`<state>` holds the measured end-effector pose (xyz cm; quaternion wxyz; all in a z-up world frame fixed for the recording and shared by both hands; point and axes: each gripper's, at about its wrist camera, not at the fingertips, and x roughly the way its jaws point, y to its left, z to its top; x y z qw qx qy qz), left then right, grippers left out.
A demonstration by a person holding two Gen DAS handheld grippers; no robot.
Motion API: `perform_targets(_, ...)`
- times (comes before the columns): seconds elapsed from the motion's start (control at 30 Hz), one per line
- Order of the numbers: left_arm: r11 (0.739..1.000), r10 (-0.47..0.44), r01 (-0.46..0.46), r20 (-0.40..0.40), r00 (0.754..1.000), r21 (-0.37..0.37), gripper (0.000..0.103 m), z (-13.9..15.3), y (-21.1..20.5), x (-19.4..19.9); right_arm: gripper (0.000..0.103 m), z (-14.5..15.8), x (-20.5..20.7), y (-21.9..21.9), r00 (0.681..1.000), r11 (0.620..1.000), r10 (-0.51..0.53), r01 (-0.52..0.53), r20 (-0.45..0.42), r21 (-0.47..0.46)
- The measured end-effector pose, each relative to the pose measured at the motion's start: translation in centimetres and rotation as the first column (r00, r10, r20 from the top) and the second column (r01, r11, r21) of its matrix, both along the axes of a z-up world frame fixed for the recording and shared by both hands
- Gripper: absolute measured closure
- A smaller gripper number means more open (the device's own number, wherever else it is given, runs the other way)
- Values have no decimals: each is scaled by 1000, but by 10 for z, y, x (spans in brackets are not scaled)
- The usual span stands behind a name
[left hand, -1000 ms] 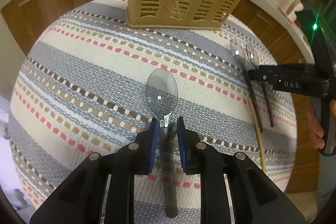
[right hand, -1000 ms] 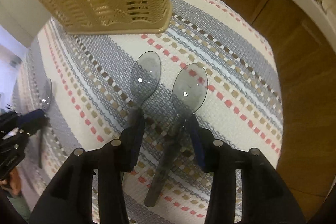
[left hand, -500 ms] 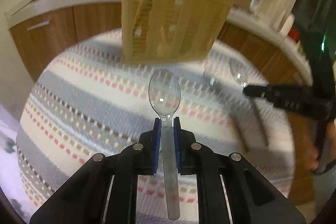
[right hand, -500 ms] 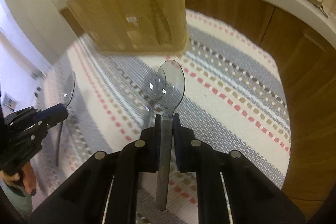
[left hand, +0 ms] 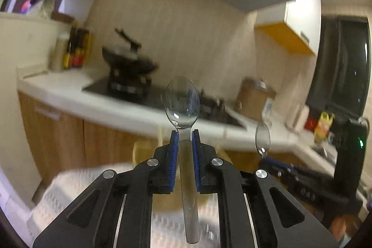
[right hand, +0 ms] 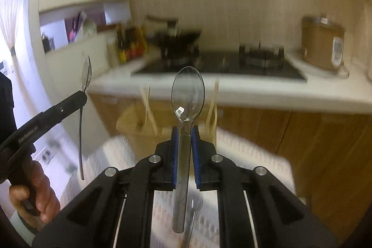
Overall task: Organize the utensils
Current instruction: 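Lift both clear spoons with both tools and carry them over the basket, then open both tools to drop the spoons into the basket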
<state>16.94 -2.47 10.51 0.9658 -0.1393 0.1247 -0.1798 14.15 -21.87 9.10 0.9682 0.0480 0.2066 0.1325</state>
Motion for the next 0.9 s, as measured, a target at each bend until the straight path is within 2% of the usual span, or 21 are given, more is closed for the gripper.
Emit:
perform_targets(0.23, 995, 59, -48, 131, 990, -82, 93, 12, -16, 38, 94, 15, 52, 0, 978, 996, -87, 88, 190, 5)
perform_targets(0.4, 994, 94, -84, 162, 982, -67, 93, 3, -27, 64, 94, 6, 85, -3, 965, 994, -102, 107, 241, -6)
perform_targets(0.67, 990, 141, -140, 169, 976, -15, 93, -30, -44, 86, 94, -27, 107, -8, 968, 995, -94, 95, 233, 7)
perform_targets(0.9, 992, 121, -124, 142, 982, 14, 92, -49, -46, 93, 93, -43, 104, -12, 973, 997, -75, 70, 219, 31)
